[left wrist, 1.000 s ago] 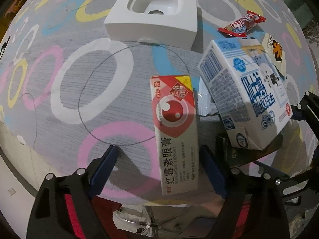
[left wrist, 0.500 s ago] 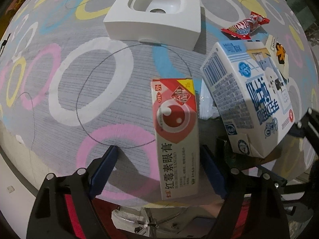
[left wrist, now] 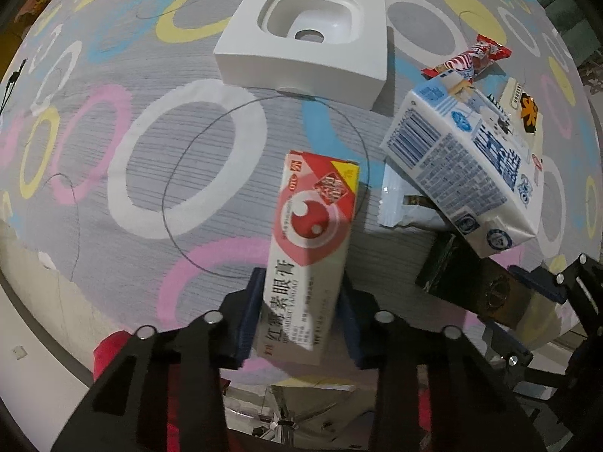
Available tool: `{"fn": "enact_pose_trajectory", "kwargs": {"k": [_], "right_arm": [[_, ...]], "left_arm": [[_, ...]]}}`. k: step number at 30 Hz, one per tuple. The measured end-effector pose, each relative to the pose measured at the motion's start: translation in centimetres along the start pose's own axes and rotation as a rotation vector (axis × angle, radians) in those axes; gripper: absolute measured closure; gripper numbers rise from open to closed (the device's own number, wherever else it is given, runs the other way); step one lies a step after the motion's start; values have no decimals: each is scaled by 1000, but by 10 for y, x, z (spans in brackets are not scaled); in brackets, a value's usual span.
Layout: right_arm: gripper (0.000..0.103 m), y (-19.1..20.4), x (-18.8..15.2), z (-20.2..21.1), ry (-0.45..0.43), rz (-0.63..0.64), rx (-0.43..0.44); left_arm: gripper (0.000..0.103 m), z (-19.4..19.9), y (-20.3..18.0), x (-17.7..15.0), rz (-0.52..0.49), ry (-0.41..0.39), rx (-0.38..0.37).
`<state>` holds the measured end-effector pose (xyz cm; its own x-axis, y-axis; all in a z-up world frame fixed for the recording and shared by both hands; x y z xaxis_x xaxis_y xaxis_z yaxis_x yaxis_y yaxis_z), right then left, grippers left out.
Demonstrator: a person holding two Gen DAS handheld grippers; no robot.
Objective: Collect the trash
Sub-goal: 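Grasp the red-white ointment box with left tool while right tool grasps green-gold tin, then lift both held boxes off the bed and carry them down toward the trash bag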
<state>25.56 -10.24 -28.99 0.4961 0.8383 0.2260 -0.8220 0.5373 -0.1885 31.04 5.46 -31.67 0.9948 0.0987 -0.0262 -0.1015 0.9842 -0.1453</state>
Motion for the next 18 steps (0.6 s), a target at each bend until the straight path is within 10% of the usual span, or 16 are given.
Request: {"fn": "enact_pose_trajectory", "kwargs": {"k": [18], "right_arm": [[67,-18,-46,35,-27,-363,-68]], "left_arm": [[70,24,13,-20,-34,-29,-39]]}}
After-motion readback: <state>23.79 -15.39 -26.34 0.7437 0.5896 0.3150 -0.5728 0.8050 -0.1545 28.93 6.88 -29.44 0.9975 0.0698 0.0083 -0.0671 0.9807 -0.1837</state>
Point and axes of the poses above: each gripper's, at about its wrist camera, not at the fingertips, and z roughly against the way its jaws point, y to its left, x to its top, the point moved 2 cm from there along -z, roughly the way its jaws point, and after that the axes turned 6 degrees about -x, right-handed, at the moved point
